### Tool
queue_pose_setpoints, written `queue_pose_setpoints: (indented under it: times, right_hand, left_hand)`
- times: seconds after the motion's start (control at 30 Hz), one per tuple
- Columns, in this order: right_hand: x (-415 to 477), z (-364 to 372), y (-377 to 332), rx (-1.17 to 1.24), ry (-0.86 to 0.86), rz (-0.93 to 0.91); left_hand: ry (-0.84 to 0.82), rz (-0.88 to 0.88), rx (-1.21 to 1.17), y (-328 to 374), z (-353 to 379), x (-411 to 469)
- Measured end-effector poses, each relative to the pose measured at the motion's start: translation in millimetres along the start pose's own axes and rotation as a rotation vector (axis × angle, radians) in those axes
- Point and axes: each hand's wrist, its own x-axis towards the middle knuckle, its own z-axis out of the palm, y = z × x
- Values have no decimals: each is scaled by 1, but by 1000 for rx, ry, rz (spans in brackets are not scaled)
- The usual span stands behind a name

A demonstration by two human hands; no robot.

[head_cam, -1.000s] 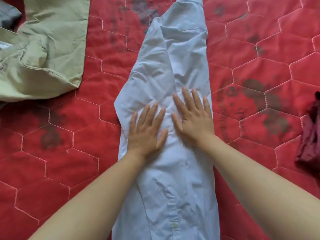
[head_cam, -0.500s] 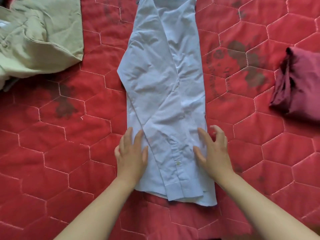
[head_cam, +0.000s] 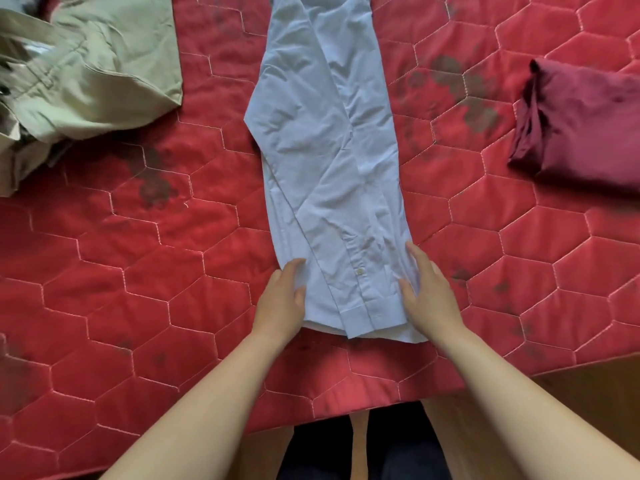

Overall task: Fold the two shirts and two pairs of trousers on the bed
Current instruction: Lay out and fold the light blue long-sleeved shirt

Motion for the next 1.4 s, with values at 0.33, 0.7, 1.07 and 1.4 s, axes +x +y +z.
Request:
queue_pose_setpoints:
  times: [0.33,0.7,1.07,1.4]
  right_hand:
    - [-25,-99,-62,49,-70,16]
    - [216,-168,-191,442,-2,37]
    - [249,-60,-137,-8,-81,0]
    - [299,-32,-149,247,76,14]
  left_hand:
    - [39,6,-162,77,-60,-41]
    - [416,-310,-852,150,-140,158]
    - [279,-20,219,106,-91,203]
    - [318,-250,-190,77,-102,249]
